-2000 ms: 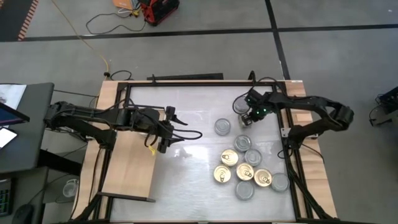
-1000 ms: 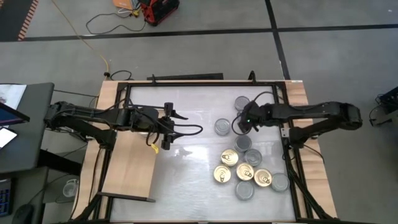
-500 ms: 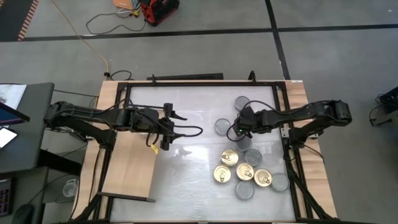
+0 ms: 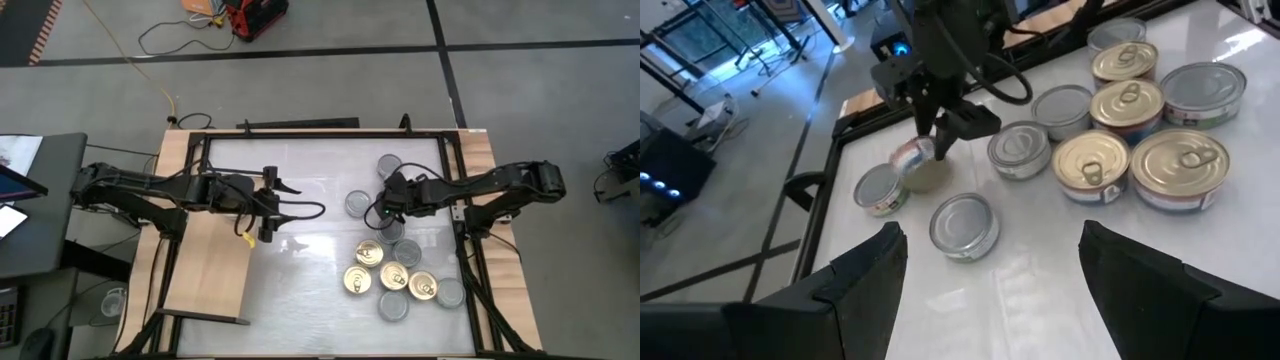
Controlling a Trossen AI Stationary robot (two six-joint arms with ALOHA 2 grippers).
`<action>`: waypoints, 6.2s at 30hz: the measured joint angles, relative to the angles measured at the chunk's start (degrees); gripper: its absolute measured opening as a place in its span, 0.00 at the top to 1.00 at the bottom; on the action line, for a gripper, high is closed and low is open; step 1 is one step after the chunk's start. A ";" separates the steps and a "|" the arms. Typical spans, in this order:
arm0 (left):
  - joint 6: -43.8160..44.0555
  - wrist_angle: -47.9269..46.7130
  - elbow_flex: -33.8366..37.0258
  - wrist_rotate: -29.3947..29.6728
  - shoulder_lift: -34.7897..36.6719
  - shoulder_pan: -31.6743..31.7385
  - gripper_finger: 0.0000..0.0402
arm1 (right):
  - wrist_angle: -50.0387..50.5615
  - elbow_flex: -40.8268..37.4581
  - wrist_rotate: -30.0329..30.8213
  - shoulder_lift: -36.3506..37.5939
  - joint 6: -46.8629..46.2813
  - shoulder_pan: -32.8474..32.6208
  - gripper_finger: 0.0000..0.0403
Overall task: Stack canned seafood by type on shelf
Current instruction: Stack the blue tuna can on top of the blue tuna can on the shelf
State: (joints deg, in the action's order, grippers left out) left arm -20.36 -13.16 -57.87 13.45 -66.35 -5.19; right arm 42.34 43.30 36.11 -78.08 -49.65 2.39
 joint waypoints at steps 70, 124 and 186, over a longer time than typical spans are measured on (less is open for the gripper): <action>4.79 -2.02 -0.02 -7.82 -5.66 5.84 0.29 | 34.21 33.88 -16.47 -25.88 94.04 23.32 0.11; -88.83 43.01 0.02 29.14 -20.33 -9.06 0.29 | -4.80 33.88 -75.73 -2.79 41.93 18.89 0.47; -99.81 61.16 -0.01 28.34 -26.24 -7.95 0.56 | -24.29 33.95 -86.10 -5.53 23.98 21.44 0.26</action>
State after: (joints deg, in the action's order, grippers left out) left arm -120.17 48.00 -57.88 41.79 -92.59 -13.14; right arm 18.05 77.25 -49.99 -83.61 -25.67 23.83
